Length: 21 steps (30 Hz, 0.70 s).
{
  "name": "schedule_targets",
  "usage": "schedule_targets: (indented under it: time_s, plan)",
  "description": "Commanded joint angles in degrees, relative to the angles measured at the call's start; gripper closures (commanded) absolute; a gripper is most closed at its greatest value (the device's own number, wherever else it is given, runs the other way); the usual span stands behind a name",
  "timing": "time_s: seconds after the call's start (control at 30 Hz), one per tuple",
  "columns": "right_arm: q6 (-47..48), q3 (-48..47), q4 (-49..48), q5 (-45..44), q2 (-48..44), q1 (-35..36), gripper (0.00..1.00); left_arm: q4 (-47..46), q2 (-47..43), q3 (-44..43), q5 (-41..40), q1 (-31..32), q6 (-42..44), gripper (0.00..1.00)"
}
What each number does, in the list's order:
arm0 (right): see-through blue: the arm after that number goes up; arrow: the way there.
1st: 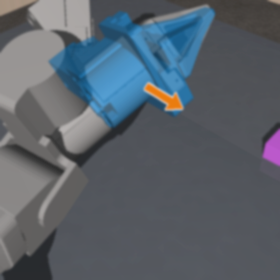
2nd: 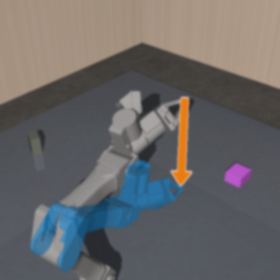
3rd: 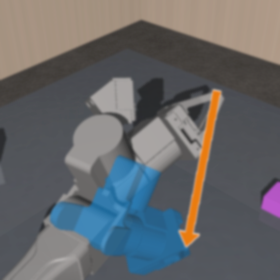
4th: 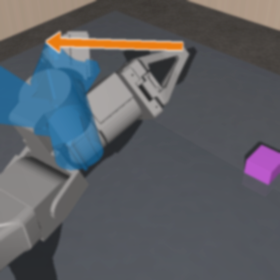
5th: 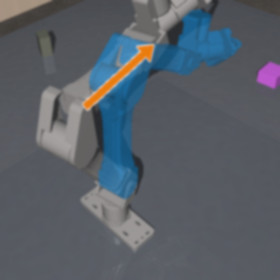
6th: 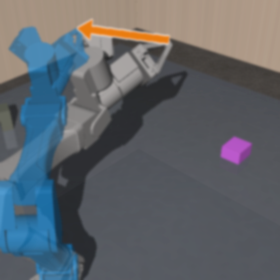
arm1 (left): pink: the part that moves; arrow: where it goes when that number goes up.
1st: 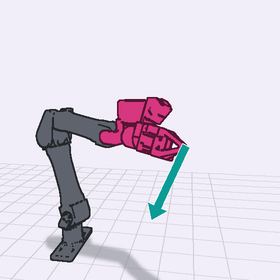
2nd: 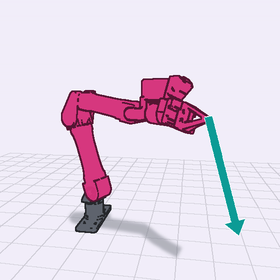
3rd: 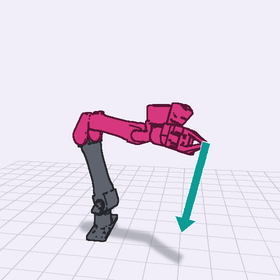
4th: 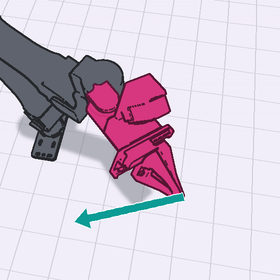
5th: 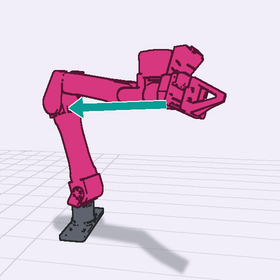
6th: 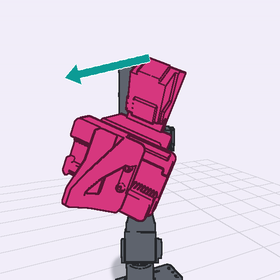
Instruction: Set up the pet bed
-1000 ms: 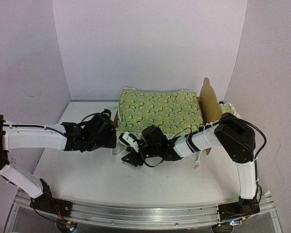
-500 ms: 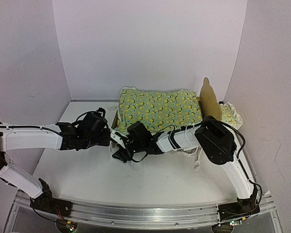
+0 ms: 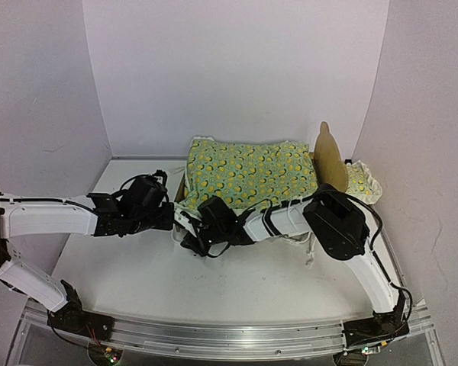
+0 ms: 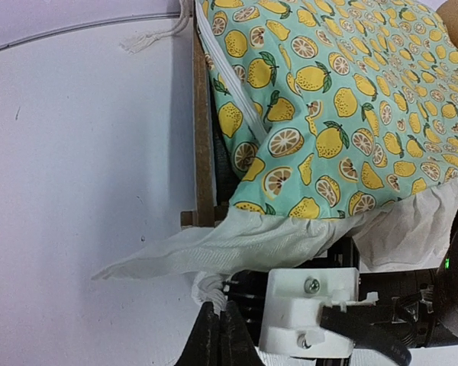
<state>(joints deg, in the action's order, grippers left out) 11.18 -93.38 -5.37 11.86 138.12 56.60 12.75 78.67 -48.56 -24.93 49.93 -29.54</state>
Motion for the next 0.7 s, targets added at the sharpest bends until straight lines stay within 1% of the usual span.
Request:
schedule_targets:
  time_s: [0.0,0.07,0.17,0.4,0.57,0.67]
  plan:
    - [-1.06,6.07,3.88,-1.90,-5.56,0.18,0.85,-3.43,-1.95,0.50,2.54,0.17,0.24,1.00]
    - [-2.71,9.03,2.42,-1.19,-8.58,0.49,0.95,-3.44,-2.07,0.94,4.37,0.17,0.03,1.00]
    - [-7.49,13.64,-0.59,0.52,-12.60,0.53,1.00,-3.42,-2.57,2.16,7.81,0.15,-0.62,1.00]
    - [-19.73,21.63,-5.98,3.62,-18.72,0.49,1.00,-3.70,-2.37,5.63,18.19,0.11,-3.07,1.00]
    - [-22.57,22.71,-10.17,2.24,-20.04,0.48,1.00,-7.52,-2.32,10.53,23.33,0.10,-7.37,1.00]
    - [-23.24,21.66,-12.10,1.06,-20.39,0.53,1.00,-9.00,-0.18,11.68,25.57,0.08,-8.89,1.00]
